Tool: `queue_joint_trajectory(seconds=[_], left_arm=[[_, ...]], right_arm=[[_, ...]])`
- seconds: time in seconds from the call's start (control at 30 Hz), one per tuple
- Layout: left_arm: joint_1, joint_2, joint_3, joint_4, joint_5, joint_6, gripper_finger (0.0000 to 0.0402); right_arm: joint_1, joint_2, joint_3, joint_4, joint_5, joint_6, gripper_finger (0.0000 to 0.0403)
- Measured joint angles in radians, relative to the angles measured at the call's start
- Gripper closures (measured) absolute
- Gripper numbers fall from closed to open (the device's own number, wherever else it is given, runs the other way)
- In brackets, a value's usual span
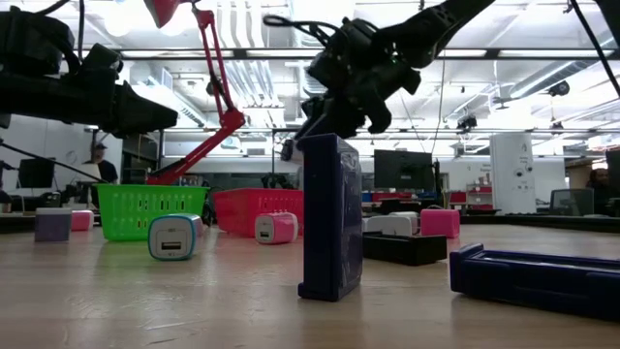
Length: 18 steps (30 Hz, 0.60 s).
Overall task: Pick & Place Office items
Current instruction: Put the top white black charger adapter into the red bin
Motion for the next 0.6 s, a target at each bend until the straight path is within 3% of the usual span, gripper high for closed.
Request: queue_joint_trajectory(seconds=[0.6], left_arm=[[0.0, 0.003, 0.0, 0.002, 0.0, 0.0, 0.0144]], right_arm=[[0.032, 0.083, -0.001, 0.108, 0.06, -0.03, 0.0273]])
